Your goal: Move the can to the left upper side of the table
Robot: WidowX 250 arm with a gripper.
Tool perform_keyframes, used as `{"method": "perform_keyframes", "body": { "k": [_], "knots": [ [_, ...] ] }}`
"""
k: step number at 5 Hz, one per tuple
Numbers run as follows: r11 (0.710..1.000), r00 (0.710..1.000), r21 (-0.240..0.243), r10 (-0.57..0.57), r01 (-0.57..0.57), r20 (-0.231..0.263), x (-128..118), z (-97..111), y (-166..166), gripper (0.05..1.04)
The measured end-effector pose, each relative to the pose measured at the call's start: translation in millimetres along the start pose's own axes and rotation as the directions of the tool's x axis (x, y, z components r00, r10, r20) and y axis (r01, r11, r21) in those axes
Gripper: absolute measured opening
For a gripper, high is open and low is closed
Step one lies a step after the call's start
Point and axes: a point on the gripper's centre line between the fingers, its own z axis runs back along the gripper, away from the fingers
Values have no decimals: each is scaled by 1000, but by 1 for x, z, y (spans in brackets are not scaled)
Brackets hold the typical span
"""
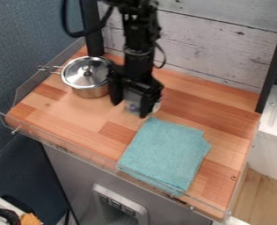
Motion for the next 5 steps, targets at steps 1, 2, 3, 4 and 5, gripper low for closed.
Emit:
{"method": "perform_keyframes", "body": {
  "k": [1,2,3,4,5],
  "knots": [
    [1000,1000,1,-9,9,4,19,0,-1,1001],
    [1000,999,3,-29,29,13,28,2,-7,1001],
    [999,999,-1,-42,42,-2,20,1,-9,1001],
    [998,995,0,-62,62,82,8,30,-7,1001],
    [998,992,5,-61,60,107,-6,45,1,1001]
  ]
}}
